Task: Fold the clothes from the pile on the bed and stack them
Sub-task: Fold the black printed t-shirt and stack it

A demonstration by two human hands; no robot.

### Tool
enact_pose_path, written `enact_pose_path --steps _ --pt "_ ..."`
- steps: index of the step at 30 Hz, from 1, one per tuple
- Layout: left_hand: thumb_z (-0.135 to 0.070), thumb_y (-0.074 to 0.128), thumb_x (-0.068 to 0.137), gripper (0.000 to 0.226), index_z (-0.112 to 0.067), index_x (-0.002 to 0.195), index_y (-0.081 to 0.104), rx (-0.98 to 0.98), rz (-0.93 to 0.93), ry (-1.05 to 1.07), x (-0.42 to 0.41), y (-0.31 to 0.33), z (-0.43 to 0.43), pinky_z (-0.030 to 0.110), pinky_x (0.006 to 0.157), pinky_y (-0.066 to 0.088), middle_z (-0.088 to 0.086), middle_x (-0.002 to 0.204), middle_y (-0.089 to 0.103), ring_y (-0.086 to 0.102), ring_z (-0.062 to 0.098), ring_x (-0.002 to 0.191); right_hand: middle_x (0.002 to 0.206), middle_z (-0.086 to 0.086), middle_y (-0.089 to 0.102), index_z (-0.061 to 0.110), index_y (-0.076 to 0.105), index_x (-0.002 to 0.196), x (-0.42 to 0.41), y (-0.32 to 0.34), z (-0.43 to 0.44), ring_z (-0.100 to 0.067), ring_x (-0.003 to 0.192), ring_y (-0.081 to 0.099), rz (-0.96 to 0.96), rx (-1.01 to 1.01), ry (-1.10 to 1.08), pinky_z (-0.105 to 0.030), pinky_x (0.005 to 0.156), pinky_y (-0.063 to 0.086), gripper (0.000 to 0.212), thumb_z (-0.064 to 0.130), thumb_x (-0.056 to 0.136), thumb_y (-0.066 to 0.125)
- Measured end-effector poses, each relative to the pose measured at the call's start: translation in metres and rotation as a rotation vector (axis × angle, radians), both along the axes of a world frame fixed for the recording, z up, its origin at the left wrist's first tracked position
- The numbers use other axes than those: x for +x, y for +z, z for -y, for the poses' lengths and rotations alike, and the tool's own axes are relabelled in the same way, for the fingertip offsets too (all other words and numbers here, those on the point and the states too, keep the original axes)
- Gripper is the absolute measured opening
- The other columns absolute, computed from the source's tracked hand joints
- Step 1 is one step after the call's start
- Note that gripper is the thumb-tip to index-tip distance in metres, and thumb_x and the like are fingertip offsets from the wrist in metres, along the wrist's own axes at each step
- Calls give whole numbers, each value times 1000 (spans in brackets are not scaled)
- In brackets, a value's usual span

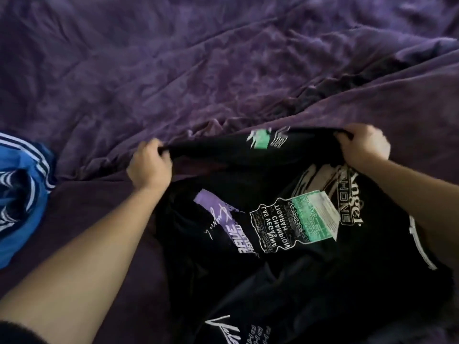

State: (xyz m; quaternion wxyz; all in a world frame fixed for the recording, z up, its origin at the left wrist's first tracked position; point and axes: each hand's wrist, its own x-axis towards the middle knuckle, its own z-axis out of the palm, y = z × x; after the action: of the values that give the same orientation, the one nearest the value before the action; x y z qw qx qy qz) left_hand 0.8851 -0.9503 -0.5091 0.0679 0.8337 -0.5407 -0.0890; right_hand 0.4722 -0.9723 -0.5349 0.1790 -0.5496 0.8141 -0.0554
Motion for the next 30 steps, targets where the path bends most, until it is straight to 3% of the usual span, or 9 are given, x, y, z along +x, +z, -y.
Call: enact_pose_path --steps 3,5,8,12,14,17,20,24,30 --pt "-25 59 89 28 -20 116 57 -103 -152 -35 -9 8 67 40 83 44 11 120 59 54 34 112 115 -23 63 22 65 119 -8 5 40 -42 107 59 -2 93 -140 -44 90 47 37 40 88 57" --pt "-35 64 86 45 -21 127 50 -54 -222 -25 -10 -1 89 42 93 42 10 128 54 49 31 119 117 -20 63 21 63 120 -13 0 51 -40 109 58 3 168 -182 -44 93 46 37 38 89 55" --pt "-50 67 80 50 -17 117 57 120 -264 -6 2 -22 62 41 90 44 11 121 61 56 33 114 127 -19 55 19 53 128 -4 -9 49 -39 119 49 -92 175 -105 -50 96 42 42 34 89 56" --pt "-58 72 72 59 -23 117 60 496 -119 -183 24 -41 -30 43 91 46 7 116 58 53 31 113 138 -15 45 22 33 141 32 -21 42 -36 126 43 -80 111 123 -51 97 37 76 45 78 70" --pt "-41 73 79 35 -17 103 68 419 7 -305 32 -45 -49 42 80 47 7 101 59 56 33 102 129 -17 54 19 38 137 41 -30 48 -37 119 52 -84 211 104 -49 97 40 75 42 76 74" --pt "-30 72 81 18 -16 92 71 195 24 -239 39 -42 -24 42 69 47 13 94 64 62 39 90 116 -22 63 13 59 119 37 -38 62 -39 108 60 -98 199 -35 -46 92 48 47 32 78 71" --pt "-29 71 83 18 -18 97 70 119 17 -78 42 -42 21 44 77 48 14 107 64 60 39 99 118 -23 62 14 60 121 24 -39 69 -41 110 58 -110 130 -107 -47 93 46 45 33 82 69" --pt "-22 68 84 32 -20 115 59 187 -2 93 29 -46 28 47 97 39 16 127 50 45 38 120 129 -20 53 16 47 130 16 -31 58 -40 121 48 -161 119 34 -53 98 38 56 34 81 70" --pt "-19 70 79 41 -15 118 57 132 -101 54 -6 -33 -107 49 88 41 17 120 49 47 39 111 133 -14 47 19 49 130 12 -7 -44 -39 118 43 -96 -166 347 -53 91 38 56 25 77 68"
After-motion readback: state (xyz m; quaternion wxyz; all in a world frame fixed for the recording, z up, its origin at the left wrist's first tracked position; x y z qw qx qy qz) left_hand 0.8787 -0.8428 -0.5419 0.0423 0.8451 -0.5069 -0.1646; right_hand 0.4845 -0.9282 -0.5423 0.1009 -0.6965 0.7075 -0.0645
